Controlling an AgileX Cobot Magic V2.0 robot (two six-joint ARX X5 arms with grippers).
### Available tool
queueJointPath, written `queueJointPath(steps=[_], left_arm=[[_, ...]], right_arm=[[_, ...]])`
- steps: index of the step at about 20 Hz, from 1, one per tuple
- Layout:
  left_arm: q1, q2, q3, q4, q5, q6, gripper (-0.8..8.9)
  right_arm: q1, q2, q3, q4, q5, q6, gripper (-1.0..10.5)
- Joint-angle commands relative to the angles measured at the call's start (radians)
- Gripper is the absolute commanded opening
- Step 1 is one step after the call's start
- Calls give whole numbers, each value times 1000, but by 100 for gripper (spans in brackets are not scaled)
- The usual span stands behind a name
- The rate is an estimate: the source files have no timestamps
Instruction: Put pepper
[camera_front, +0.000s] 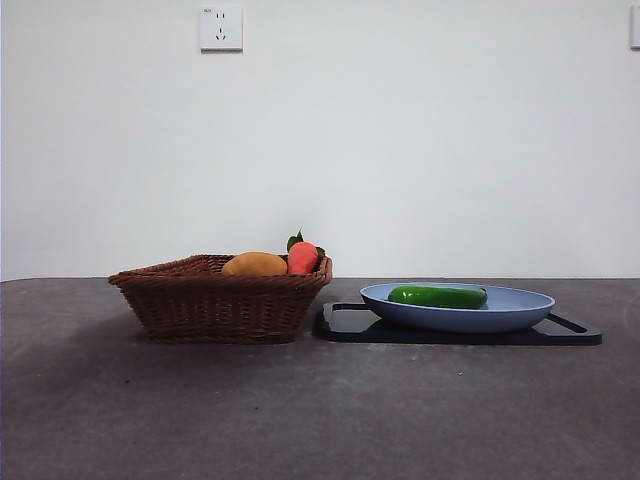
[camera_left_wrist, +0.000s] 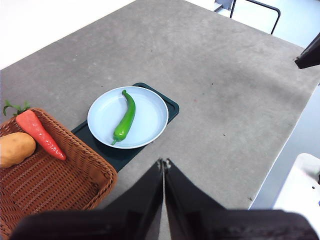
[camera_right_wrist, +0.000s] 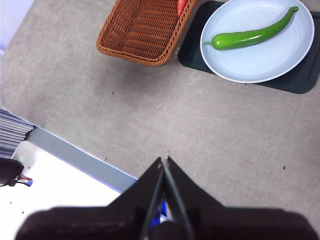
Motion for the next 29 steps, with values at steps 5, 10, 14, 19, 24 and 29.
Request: queueJointPath(steps=[5, 10, 14, 19, 24, 29], left_arm=[[-7, 7, 21, 11, -10, 40, 8], [172, -53, 20, 176, -180, 179, 8], [432, -179, 20, 267, -52, 185, 8], [695, -358, -71, 328, -25, 194, 8], [825, -626, -497, 700, -26, 190, 8], [895, -856, -895, 860, -25, 100, 8]], right_arm=[[3, 7, 19, -14, 2, 10, 11], [3, 7, 19, -14, 1, 10, 11], [3, 8, 19, -14, 2, 10, 11], [3, 7, 19, -14, 2, 10, 11], [3, 7, 19, -14, 2, 10, 11], [3, 7, 19, -14, 2, 10, 11]])
